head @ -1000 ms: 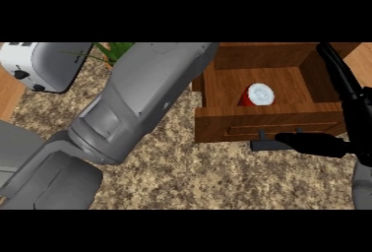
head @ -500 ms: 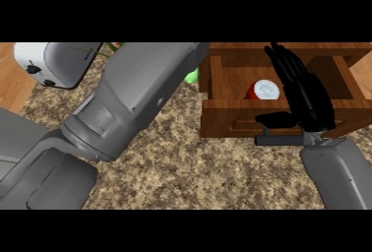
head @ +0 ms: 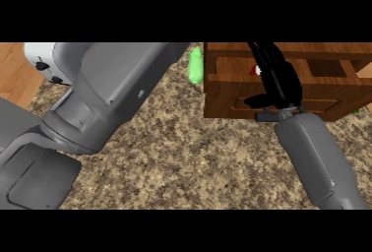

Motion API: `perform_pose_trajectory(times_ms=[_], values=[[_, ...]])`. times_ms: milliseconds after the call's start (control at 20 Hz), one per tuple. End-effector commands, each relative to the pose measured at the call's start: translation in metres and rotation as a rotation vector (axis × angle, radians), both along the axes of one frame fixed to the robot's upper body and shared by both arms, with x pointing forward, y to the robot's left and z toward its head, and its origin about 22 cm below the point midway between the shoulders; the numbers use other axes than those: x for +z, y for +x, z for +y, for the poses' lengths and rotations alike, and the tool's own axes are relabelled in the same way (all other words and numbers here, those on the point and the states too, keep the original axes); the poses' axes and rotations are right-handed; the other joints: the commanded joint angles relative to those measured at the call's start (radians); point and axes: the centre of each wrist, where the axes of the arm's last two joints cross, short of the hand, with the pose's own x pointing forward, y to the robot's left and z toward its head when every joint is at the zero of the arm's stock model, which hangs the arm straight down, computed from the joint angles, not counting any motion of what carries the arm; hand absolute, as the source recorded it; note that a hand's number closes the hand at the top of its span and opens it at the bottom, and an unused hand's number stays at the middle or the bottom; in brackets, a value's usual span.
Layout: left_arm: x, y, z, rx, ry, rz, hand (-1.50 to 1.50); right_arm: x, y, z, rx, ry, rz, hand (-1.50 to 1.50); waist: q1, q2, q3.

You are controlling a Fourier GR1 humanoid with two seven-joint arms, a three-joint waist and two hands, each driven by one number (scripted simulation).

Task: Pick up the can, place it into the drawer and close the drawer

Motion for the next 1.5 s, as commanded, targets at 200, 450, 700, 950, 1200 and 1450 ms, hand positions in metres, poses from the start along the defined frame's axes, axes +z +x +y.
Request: perform_pose_trajectory(times_ms=[200, 450, 700, 950, 1200, 1450], values=[[-0.002, 0.006, 0.032, -0.005, 0.012, 0.026, -1.50, -0.003, 0.037, -0.001, -0.117, -0.024, -0.105, -1.50, 0.039, -0.004, 0.000], [-0.004, 0.005, 0.043, 0.006, 0.015, 0.024, -1.50, 0.016, 0.058, 0.015, -0.126, -0.028, -0.157, -1.50, 0.052, -0.001, 0.000], [-0.013, 0.006, 0.064, 0.000, 0.019, 0.012, -1.50, 0.026, 0.069, 0.028, -0.149, -0.033, -0.194, -1.50, 0.064, 0.010, 0.000], [-0.031, 0.000, 0.064, -0.018, 0.022, 0.030, -1.50, 0.058, 0.082, 0.026, -0.159, -0.037, -0.218, -1.50, 0.080, 0.009, -0.001], [-0.005, -0.006, 0.080, -0.024, 0.021, 0.022, -1.50, 0.059, 0.084, 0.019, -0.156, 0.007, -0.200, -1.50, 0.103, 0.003, 0.000], [-0.024, -0.005, 0.100, -0.009, 0.010, 0.031, -1.50, 0.069, 0.085, 0.045, -0.043, 0.159, -0.228, -1.50, 0.075, 0.007, 0.001]])
